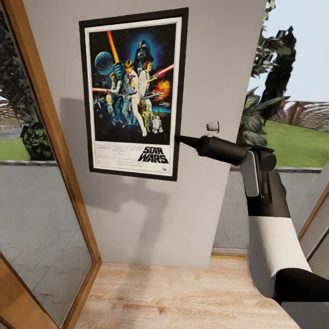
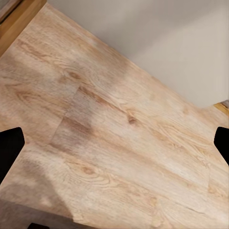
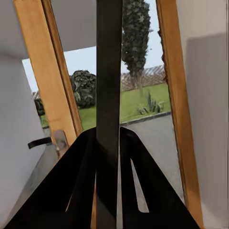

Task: Pick up the poster from the kitchen countertop and hang it on one of the wall nails in the kitchen.

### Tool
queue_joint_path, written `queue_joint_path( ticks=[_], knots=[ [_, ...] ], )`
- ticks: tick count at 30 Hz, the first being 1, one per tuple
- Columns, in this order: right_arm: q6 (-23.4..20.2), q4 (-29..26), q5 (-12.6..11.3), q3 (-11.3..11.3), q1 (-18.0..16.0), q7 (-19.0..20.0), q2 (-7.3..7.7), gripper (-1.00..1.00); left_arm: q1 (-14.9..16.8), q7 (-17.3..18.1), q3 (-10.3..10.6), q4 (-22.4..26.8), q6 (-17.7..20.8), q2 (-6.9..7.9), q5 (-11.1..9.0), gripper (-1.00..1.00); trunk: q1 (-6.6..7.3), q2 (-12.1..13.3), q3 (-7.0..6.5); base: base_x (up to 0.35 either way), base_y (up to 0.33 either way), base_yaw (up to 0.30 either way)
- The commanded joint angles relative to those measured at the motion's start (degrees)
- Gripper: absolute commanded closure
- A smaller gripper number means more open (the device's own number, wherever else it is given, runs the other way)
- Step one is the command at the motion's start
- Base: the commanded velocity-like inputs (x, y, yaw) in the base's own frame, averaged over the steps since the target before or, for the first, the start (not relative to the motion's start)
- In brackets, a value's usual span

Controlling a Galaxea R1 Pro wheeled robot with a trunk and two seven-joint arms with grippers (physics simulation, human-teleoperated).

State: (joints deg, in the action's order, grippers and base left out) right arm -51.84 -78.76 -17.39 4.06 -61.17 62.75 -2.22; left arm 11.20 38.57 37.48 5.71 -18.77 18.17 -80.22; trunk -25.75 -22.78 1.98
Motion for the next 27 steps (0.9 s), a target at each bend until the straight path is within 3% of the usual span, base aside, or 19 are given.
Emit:
queue_joint_path(
  ticks=[1, 10, 11, 17, 21, 27],
  knots=[
    [-0.4, 0.2, -0.3, 0.1, -0.1, 0.4, 0.16, 1.00, 0.0, 0.1, 0.5, 0.0, -0.3, 0.02, -0.4, -1.00, -0.04, -0.1, 0.14, 0.000, 0.000, 0.000],
    [-0.3, 0.6, -0.7, 0.2, -0.1, 1.8, 1.18, 1.00, 0.0, 0.1, 0.5, 0.0, -0.3, 0.02, -0.4, -1.00, -0.04, -0.1, 0.14, 0.000, 0.000, 0.000],
    [-0.3, 0.6, -0.7, 0.2, -0.1, 2.9, 2.49, 1.00, 0.0, 0.1, 0.5, 0.0, -0.3, 0.02, -0.4, -1.00, -0.04, -0.1, 0.14, 0.000, 0.000, 0.000],
    [0.0, 0.7, -0.8, 0.0, -0.2, 4.1, 5.00, 1.00, 0.0, 0.1, 0.5, 0.0, -0.4, 0.02, -0.4, -1.00, -0.04, -0.1, 0.14, 0.000, 0.000, 0.000],
    [0.7, 1.0, -0.6, 0.0, -0.2, 6.8, 5.59, 1.00, 0.0, 0.1, 0.5, 0.0, -0.4, 0.02, -0.4, -1.00, -0.04, -0.1, 0.14, 0.000, 0.000, 0.000],
    [5.4, 4.0, -0.4, -0.1, -0.3, 9.2, 6.02, 1.00, 0.0, 0.1, 0.5, 0.0, -0.4, 0.02, -0.4, -1.00, -0.04, -0.1, 0.14, 0.000, 0.000, 0.000]
  ],
)
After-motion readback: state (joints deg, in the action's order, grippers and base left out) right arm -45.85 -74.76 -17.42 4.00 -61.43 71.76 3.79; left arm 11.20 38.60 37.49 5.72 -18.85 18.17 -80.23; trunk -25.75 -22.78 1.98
